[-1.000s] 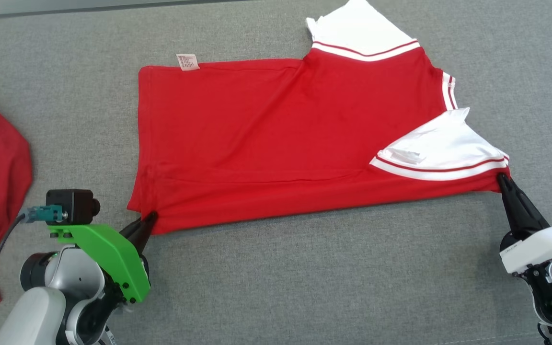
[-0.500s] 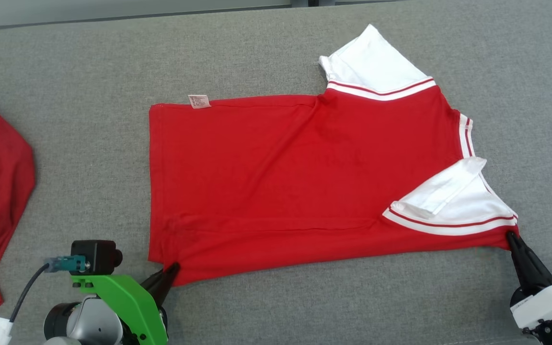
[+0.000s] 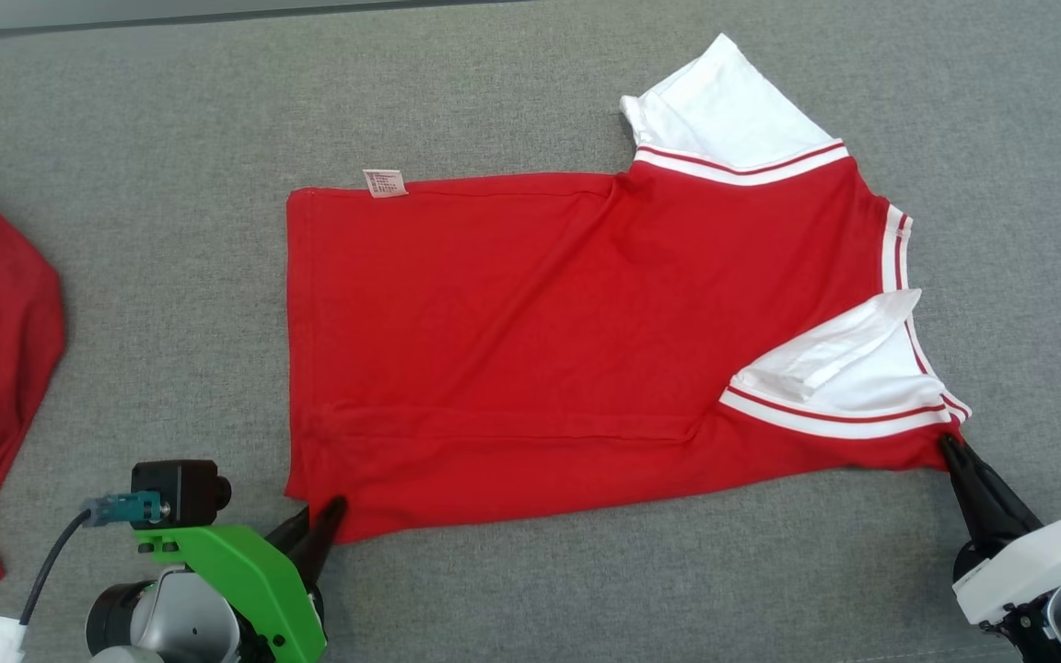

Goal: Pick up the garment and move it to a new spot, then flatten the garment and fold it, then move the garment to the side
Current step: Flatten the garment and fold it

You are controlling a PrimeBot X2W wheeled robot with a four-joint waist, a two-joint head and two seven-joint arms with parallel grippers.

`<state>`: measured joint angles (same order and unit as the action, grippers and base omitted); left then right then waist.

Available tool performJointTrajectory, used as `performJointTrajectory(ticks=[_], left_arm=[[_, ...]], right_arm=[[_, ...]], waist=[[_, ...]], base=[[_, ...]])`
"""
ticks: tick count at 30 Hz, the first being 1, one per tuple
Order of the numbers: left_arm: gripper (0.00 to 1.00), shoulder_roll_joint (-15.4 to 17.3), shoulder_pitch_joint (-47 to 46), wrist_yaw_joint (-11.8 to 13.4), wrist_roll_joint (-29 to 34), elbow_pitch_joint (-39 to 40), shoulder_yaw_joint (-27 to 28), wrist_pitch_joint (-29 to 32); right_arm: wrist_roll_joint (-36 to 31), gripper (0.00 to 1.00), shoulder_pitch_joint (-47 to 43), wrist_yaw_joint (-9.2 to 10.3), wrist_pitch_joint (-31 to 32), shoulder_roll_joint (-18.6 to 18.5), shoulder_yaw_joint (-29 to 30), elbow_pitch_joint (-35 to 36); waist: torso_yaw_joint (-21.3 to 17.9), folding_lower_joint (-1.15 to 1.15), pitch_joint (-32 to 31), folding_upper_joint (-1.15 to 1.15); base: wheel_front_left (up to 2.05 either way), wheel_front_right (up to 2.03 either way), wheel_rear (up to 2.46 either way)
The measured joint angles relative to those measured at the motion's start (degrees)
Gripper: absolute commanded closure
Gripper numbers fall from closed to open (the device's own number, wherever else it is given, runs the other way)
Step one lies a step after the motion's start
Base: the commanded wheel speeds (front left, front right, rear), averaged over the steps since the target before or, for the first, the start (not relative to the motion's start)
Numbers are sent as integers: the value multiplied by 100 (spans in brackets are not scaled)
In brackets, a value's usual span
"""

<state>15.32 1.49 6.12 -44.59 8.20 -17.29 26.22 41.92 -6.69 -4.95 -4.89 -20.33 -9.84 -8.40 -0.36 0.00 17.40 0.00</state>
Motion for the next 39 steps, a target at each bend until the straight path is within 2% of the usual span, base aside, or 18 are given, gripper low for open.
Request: performJointTrajectory(ticks=[1,2,6,15,20,29,39], left_arm=[[0,-1,0,0,4,-10,2,-4],[0,1,0,1,9,-24,10,-4],[0,46,1,3,79,-30,52,-4],[0,345,-66,47,466,185,461,-180],[0,480,-370,47,758,335,455,-210],[0,482,-1594,41,903,525,263,-53],[0,300,-3314,-111,1031,-259,-174,510]], right_arm=[[-7,53,18,1,2,3,-13,21],[-15,0,32,1,8,3,-30,44],[-23,0,34,11,93,-10,-75,94],[-131,0,35,167,194,-369,159,298],[-272,0,304,254,203,-553,264,613],[-406,0,1727,254,568,-865,331,1047],[-716,0,3668,246,1530,-1076,-140,827]], waist=[[2,0,5,0],[3,0,9,0],[-3,0,44,0],[-38,0,135,0],[-43,0,243,0],[-29,0,640,0],[56,1,1366,0]], base=[[0,0,0],[0,0,0],[0,0,0],[0,0,0],[0,0,0],[0,0,0],[0,0,0]])
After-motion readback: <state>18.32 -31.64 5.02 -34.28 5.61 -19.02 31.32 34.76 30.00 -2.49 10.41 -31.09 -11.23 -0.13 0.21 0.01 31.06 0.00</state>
